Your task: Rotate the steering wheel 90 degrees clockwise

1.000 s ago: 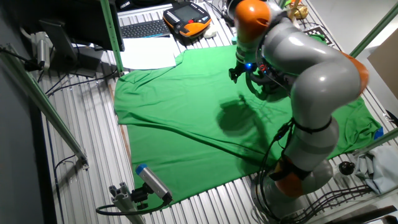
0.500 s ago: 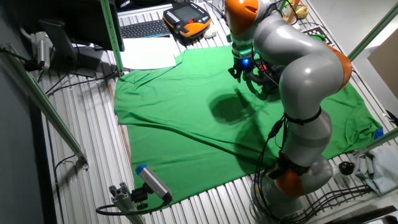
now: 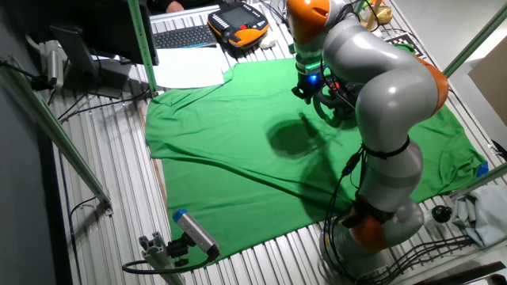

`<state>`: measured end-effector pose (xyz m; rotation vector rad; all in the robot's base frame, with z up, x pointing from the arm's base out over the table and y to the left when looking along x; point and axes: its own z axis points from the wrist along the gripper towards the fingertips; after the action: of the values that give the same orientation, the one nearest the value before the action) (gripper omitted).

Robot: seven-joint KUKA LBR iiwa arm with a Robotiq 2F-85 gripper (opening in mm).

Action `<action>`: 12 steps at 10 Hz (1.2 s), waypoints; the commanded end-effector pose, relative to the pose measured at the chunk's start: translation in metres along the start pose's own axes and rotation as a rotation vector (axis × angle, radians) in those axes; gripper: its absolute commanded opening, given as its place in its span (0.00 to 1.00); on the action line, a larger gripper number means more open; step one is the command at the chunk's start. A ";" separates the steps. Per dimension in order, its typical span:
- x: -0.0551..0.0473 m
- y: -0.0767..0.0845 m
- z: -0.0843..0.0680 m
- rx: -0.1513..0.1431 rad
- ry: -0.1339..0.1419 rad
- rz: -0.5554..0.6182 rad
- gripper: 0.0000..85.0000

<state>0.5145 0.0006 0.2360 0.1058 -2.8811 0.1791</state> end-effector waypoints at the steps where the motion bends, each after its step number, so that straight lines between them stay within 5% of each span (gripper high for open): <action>1: 0.000 0.000 0.000 0.000 0.000 -0.005 0.00; 5: 0.000 0.000 0.000 -0.002 -0.009 -0.109 0.00; 6: 0.000 0.000 0.000 0.000 -0.040 -0.095 0.00; 7: 0.000 0.000 0.000 0.017 -0.131 -0.097 0.00; 10: 0.000 0.000 0.000 0.015 -0.096 -0.012 0.00; 11: 0.000 0.000 0.000 0.092 -0.158 -0.025 0.00; 12: 0.000 0.000 0.000 0.117 -0.213 -0.041 0.00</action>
<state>0.5141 0.0004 0.2361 0.2063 -3.0400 0.3057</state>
